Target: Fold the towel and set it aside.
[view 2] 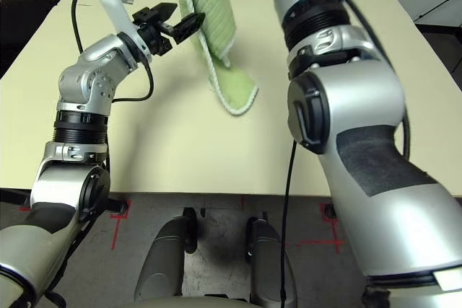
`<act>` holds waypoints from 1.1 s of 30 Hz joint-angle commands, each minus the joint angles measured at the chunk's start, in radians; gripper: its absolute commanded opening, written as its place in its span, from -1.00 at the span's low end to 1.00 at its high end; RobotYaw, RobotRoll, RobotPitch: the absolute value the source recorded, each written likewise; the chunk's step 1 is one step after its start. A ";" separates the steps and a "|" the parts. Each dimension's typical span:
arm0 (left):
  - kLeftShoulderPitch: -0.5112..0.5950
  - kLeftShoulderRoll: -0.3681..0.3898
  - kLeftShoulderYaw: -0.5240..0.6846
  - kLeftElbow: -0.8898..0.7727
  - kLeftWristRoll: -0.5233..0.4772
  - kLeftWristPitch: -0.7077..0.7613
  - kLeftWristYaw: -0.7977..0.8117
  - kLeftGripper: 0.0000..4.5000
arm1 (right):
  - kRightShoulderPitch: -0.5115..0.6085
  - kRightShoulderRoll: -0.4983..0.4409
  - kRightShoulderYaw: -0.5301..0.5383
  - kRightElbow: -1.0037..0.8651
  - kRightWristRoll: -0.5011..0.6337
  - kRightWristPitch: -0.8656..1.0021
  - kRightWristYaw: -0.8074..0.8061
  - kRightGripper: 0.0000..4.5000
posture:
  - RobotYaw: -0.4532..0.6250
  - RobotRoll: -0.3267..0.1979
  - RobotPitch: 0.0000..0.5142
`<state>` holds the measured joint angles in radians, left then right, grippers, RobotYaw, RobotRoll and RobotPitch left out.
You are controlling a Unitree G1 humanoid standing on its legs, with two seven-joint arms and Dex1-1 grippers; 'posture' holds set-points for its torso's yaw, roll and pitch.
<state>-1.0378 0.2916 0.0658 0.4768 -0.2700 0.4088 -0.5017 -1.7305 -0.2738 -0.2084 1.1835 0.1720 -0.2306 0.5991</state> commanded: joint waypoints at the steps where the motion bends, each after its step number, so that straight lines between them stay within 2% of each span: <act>1: 0.004 0.027 -0.009 0.048 0.037 -0.035 -0.009 1.00 | -0.027 -0.038 -0.013 -0.011 0.003 -0.008 -0.008 -0.99 | -0.12 0.25 -0.26; 10: 0.036 0.142 -0.021 0.131 0.077 -0.102 -0.113 1.00 | 0.000 -0.110 -0.034 -0.019 0.031 -0.003 0.047 -0.99 | -0.14 0.25 -0.24; 14: 0.074 0.179 -0.048 0.073 0.046 -0.011 -0.233 1.00 | 0.032 -0.122 -0.047 -0.024 0.043 0.005 0.076 -0.99 | -0.14 0.25 -0.23; 21: 0.157 0.163 -0.078 -0.053 -0.028 0.128 -0.389 1.00 | 0.049 -0.126 -0.051 -0.028 0.049 0.008 0.091 -0.99 | -0.14 0.25 -0.23; 25: 0.172 0.155 -0.084 -0.053 -0.018 0.117 -0.402 1.00 | 0.051 -0.127 -0.051 -0.027 0.050 0.008 0.093 -0.99 | -0.14 0.25 -0.23; 33: 0.092 0.117 -0.064 0.191 0.067 -0.075 -0.280 1.00 | 0.049 -0.126 -0.049 -0.032 0.051 0.012 0.104 -0.99 | -0.15 0.25 -0.24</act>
<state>-0.9279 0.4096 -0.0033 0.6343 -0.2271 0.3681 -0.7933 -1.6806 -0.3897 -0.2500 1.1777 0.2120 -0.2212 0.6969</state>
